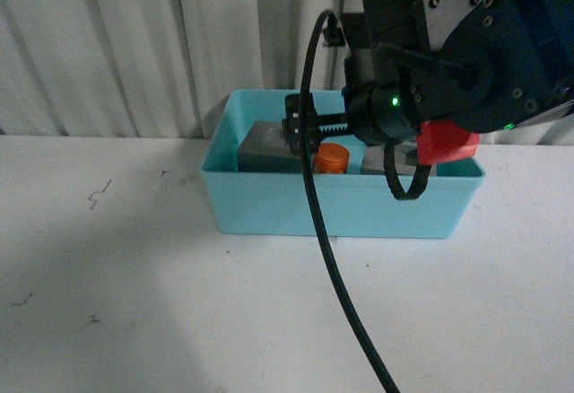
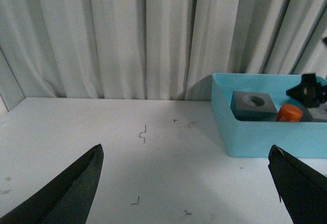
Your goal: Place gray and orange parts in blue box
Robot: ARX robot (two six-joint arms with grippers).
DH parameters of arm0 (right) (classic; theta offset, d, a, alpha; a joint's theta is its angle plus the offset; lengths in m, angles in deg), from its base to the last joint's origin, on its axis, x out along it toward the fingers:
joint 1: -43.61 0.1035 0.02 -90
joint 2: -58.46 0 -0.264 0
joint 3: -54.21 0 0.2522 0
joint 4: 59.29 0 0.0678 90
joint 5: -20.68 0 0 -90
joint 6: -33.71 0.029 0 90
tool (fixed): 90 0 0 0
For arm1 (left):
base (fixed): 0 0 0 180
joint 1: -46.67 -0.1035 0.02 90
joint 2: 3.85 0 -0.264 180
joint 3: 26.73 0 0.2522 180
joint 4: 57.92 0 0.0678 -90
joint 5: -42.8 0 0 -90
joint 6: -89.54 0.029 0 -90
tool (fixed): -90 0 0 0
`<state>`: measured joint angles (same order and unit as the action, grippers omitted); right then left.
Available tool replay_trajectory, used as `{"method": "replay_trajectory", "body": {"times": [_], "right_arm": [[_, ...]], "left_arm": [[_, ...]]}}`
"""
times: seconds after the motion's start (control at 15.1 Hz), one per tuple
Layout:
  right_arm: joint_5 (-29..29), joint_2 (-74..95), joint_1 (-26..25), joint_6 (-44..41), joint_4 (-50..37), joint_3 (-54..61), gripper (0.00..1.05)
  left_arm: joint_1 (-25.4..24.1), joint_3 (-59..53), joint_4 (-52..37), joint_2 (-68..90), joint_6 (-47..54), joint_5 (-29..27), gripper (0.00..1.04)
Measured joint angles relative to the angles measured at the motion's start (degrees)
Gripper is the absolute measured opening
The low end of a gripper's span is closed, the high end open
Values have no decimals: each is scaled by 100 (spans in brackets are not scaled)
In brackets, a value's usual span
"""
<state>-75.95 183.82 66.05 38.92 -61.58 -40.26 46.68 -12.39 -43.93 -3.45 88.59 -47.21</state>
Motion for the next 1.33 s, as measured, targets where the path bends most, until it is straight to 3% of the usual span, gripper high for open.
{"method": "replay_trajectory", "body": {"times": [0.33, 0.46, 0.6, 0.66, 0.8, 0.86, 0.93, 0.99, 1.06, 1.13, 1.33], "right_arm": [[323, -3193, -560, -111, -946, 1873, 98], [323, -4780, -966, -125, -378, 3311, 98], [181, -6522, -1139, 24, 721, 4684, 98], [-44, -7593, -1073, 315, 1574, 5222, 98], [-577, -9149, -203, 885, 3139, 5873, 98], [-555, -9353, 17, 1003, 3462, 5958, 98], [-778, -9364, -13, 1027, 3117, 6017, 97], [-1233, -9790, -15, 575, 1484, 6666, 85], [-1235, -10205, -245, 184, 675, 7141, 74], [-1099, -10369, -579, -142, 254, 7342, 61], [-494, -10800, -1106, -407, 404, 7538, 24]], "left_arm": [[0, 0, 0, 0, 0, 0, 98], [0, 0, 0, 0, 0, 2, 98], [0, 0, 0, 0, 0, 0, 98], [0, 0, 0, 0, 0, 0, 98], [0, 0, 0, 0, 0, 2, 98], [0, 0, 0, 0, 0, 4, 98], [0, 0, -2, 0, 0, 0, 98], [0, 0, 2, 0, 0, 0, 98], [0, 0, 0, 0, 0, -11, 98], [0, 0, 2, 0, 0, -9, 98], [0, 0, 0, 0, 0, 0, 98]]}}
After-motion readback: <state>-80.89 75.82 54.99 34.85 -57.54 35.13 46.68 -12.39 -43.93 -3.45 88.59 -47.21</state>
